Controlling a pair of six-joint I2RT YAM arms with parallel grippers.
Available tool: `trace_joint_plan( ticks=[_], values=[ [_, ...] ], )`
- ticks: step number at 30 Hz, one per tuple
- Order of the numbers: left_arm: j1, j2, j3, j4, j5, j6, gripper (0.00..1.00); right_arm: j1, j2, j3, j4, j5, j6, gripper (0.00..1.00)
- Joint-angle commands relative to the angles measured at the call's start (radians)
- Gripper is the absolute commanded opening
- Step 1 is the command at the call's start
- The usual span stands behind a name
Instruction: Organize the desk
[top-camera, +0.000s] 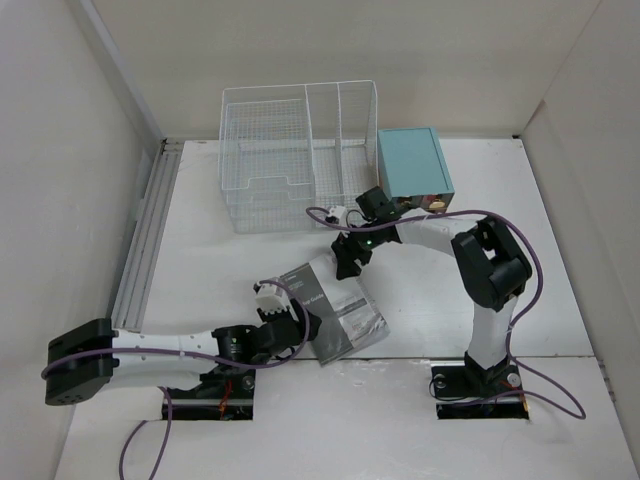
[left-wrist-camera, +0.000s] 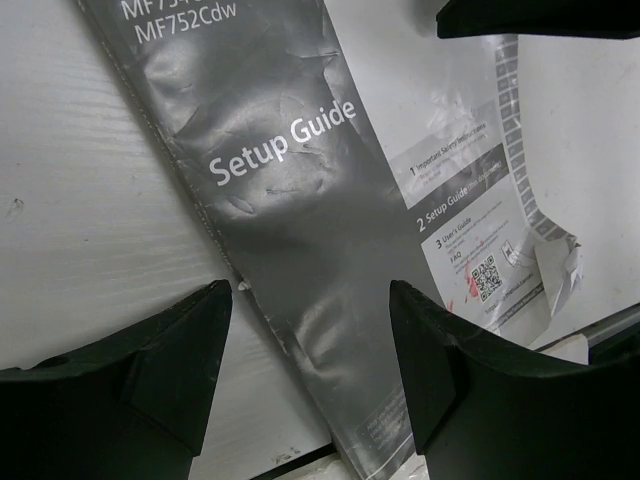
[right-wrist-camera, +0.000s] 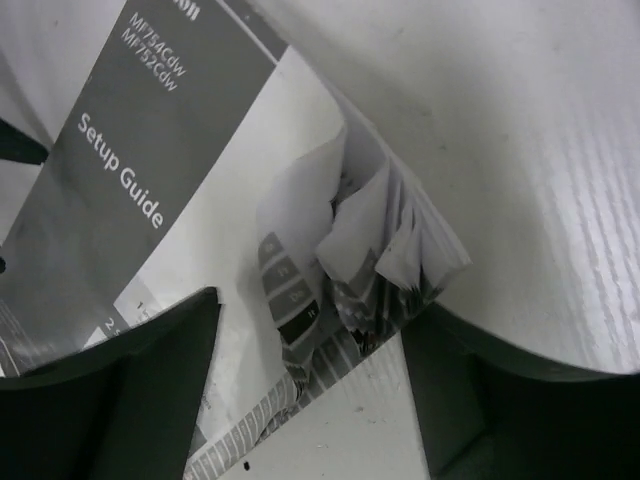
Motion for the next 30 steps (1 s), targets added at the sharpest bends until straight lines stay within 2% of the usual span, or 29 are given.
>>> trace_joint_plan(
  ticks=[1,3,4,7,8,10,16,20,30],
  values=[
    [-0.004,0.028,-0.009,0.06,0.014,-0.001,0.61,0.01,0.008,0.024,-0.031,-0.069,-0.025,0.68],
    [-0.004,0.028,-0.009,0.06,0.025,-0.001,0.61,0.01,0.008,0.024,-0.044,-0.108,-0.034,0.53],
    [0.005,0.037,-0.009,0.06,0.025,-0.001,0.61,0.01,0.018,0.024,-0.054,-0.118,-0.043,0.41],
    [0.005,0.026,-0.009,0.06,0.034,-0.001,0.61,0.01,0.028,0.033,-0.084,-0.176,-0.065,0.27],
    [0.005,0.026,-0.009,0.036,0.034,-0.012,0.61,0.01,0.037,0.042,-0.101,-0.194,-0.1,0.14],
    [0.005,-0.004,0.0,0.005,0.024,-0.021,0.61,0.01,0.038,0.051,-0.136,-0.222,-0.114,0.0],
    [0.005,-0.193,0.02,-0.176,-0.01,-0.039,0.66,-0.004,-0.048,0.097,-0.247,-0.346,-0.231,0.0],
    [0.005,-0.303,0.011,-0.227,-0.01,-0.039,0.67,-0.047,-0.094,0.134,-0.349,-0.449,-0.301,0.0],
    [0.005,-0.296,-0.012,-0.204,0.002,-0.049,0.67,-0.077,-0.104,0.234,-0.65,-0.628,-0.575,0.0]
  ],
)
